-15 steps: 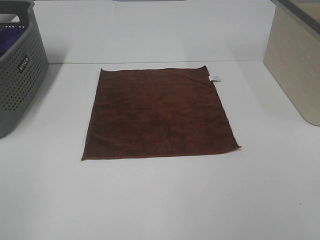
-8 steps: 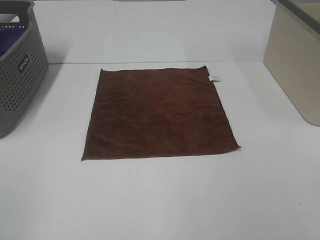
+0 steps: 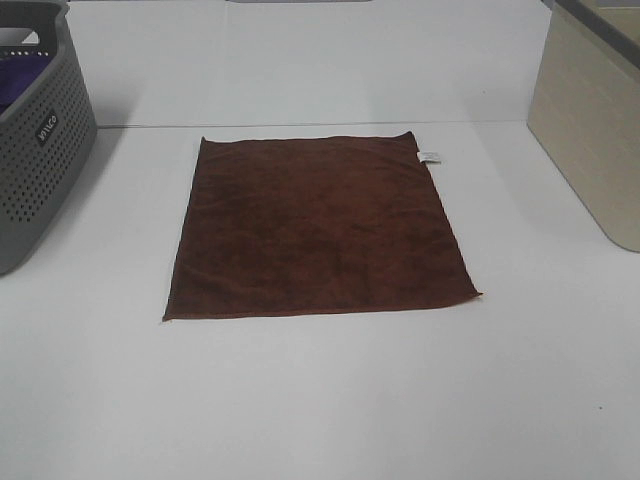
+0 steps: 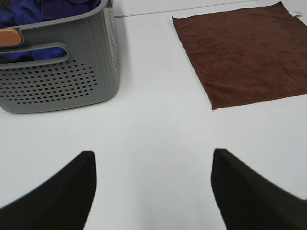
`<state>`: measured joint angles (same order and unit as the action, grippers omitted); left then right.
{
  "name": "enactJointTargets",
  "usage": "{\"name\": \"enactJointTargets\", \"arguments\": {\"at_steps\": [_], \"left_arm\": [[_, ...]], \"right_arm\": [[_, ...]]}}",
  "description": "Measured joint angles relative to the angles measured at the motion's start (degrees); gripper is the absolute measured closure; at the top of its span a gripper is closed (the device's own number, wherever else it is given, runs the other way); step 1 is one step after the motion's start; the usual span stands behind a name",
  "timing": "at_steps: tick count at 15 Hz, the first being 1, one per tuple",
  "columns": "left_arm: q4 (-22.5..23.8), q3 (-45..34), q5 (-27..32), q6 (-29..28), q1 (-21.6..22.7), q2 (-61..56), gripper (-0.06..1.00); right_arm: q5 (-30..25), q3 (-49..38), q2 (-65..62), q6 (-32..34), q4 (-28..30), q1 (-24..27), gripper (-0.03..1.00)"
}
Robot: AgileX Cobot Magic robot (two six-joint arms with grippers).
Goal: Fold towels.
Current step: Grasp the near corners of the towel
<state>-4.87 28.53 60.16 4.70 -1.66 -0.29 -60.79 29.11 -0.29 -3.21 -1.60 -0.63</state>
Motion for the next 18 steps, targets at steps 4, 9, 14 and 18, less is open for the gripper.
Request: {"name": "enactJointTargets", "arguments": {"at_steps": [4, 9, 14, 18], "left_arm": [[0.0, 0.0, 0.0, 0.0, 0.0, 0.0, 0.31], [0.0, 0.0, 0.0, 0.0, 0.0, 0.0, 0.31], [0.0, 0.0, 0.0, 0.0, 0.0, 0.0, 0.31], [0.0, 0.0, 0.0, 0.0, 0.0, 0.0, 0.31]], "right_arm": [[0.0, 0.0, 0.0, 0.0, 0.0, 0.0, 0.14], [0.0, 0.0, 0.0, 0.0, 0.0, 0.0, 0.14], [0.0, 0.0, 0.0, 0.0, 0.0, 0.0, 0.14], [0.0, 0.0, 0.0, 0.0, 0.0, 0.0, 0.14]]}}
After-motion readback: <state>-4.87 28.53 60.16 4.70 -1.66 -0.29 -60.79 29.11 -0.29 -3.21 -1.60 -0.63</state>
